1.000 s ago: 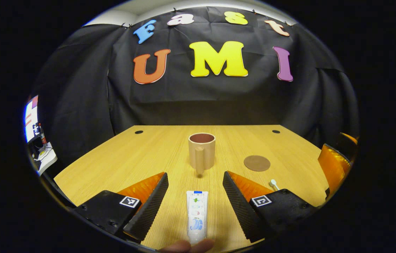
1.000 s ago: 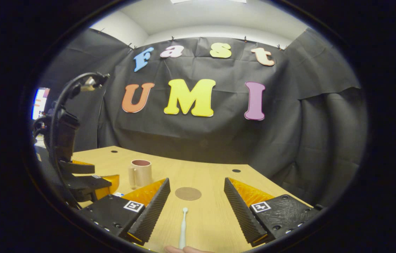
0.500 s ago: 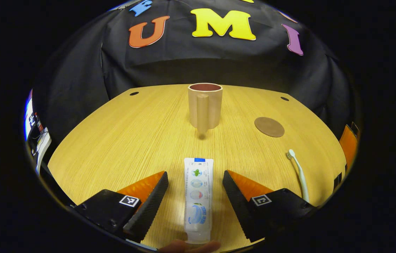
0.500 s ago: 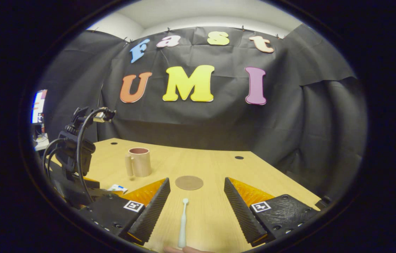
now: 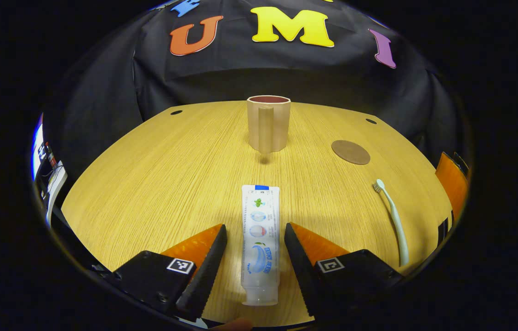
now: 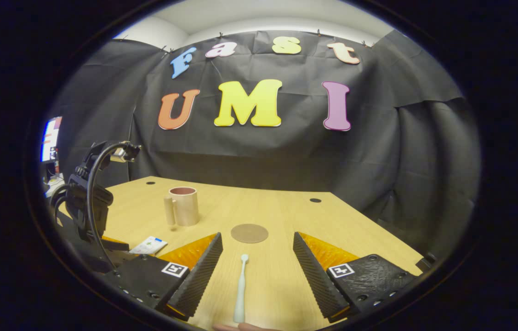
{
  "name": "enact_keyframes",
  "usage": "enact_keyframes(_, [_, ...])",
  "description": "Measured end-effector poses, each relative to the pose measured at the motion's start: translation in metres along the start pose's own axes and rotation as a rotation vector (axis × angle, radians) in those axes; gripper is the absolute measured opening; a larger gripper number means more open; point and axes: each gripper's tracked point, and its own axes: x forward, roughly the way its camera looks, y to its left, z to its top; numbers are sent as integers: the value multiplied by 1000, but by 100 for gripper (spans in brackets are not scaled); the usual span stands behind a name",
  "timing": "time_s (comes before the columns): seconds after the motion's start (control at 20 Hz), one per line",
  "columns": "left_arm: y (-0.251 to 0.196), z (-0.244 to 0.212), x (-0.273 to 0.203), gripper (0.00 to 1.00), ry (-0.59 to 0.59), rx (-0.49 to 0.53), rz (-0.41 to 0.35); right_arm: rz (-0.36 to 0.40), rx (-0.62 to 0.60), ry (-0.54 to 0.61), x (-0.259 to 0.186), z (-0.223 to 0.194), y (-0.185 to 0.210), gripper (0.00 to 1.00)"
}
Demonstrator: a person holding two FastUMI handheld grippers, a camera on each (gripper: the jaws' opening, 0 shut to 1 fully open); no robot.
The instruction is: Put the toothbrush and toothpaste on the desktop into the cup, then pick up the cup and place it on the coaster on the desktop.
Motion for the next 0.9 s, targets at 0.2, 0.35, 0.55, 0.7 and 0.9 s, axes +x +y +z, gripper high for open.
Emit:
enact_keyframes(0.2, [3,2,-1,59,-10,-11,10,4,-3,15,1,-5,2,95])
enact_keyframes(0.35, [3,2,1,49,-18,-18,3,10,-7,45,5,-15,7,95])
enact_keyframes(0.55, [0,4,0,45,-36,-56,-15,26,23,133,18,-35,15,95])
enact_keyframes(0.7, [-9,13,-7,44,-76,-62,-48,3,8,228,33,-56,16,95])
enact_keyframes(0.9, [-15,35,-22,44,-190,-40,-82,17,90,356,41,-84,21,94])
